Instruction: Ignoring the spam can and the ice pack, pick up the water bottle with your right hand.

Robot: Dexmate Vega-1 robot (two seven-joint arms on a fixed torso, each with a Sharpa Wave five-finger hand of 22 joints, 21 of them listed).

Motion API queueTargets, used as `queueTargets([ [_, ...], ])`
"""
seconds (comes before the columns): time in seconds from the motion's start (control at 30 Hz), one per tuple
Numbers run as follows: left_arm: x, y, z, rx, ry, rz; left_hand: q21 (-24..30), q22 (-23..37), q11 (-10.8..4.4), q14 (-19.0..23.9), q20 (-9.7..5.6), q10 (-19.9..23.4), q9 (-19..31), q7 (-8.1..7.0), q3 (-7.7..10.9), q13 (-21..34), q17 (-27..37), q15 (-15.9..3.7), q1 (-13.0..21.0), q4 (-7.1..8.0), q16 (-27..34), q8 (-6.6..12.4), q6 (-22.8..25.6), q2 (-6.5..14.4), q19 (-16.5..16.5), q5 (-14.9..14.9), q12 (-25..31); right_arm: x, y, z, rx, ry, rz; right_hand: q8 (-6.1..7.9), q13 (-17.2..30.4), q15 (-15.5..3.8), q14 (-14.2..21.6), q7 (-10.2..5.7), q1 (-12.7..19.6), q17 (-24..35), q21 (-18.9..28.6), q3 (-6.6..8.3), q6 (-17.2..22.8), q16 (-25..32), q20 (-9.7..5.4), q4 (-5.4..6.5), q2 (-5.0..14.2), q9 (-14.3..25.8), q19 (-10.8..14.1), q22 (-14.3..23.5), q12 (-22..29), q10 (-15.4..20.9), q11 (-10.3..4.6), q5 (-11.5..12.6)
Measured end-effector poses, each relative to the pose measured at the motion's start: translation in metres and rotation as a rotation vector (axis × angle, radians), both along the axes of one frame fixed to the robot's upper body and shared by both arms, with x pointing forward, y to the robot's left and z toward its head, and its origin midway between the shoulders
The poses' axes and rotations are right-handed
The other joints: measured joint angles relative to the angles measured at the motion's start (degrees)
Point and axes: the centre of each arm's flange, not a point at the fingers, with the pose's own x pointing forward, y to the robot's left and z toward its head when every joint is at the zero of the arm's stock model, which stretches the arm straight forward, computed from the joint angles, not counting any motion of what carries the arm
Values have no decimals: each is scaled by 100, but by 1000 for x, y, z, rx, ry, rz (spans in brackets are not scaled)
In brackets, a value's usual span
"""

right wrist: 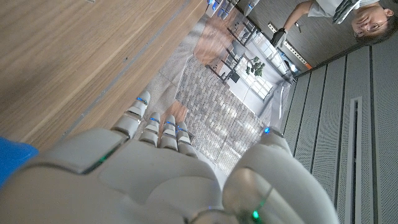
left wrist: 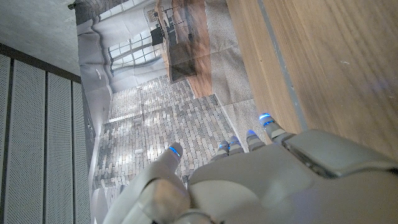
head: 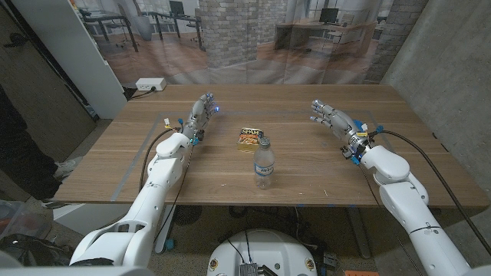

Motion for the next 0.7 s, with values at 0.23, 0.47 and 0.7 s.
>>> queueTargets([
  [0.23, 0, -1, 1, 4, -1, -4, 0, 0, 0, 0, 0, 0, 0, 0, -11, 0, 0, 0, 0, 11, 0, 0, 0, 0, 0, 0, 0, -8, 3, 0, -22, -10, -11, 0, 0, 0, 0, 0, -23, 0, 0, -24, 0, 0, 0, 23, -23, 0, 0, 0, 0, 0, -1, 17],
  [0.47, 0, -2, 2, 8, -5, -6, 0, 0, 0, -23, 0, 0, 0, 0, -16, 0, 0, 23, 0, 16, 0, 0, 0, 0, 0, 0, 0, -17, 5, -2, -39, -19, -19, 0, 0, 0, 0, 0, -7, 0, 0, -46, 0, 0, 0, 1, -39, 0, 0, 0, 0, -1, 0, 21],
  [0.7, -2, -3, 4, 12, -7, -10, -23, 0, 0, -24, 31, 0, 0, 0, -16, 0, 0, 24, 0, 16, 0, 0, 0, 0, -31, 0, 0, -25, 7, -4, -55, -25, -24, 0, 0, 0, 0, 0, 7, 0, 0, -47, 0, 0, 0, 0, -52, 0, 0, 0, 0, -20, 19, 43],
])
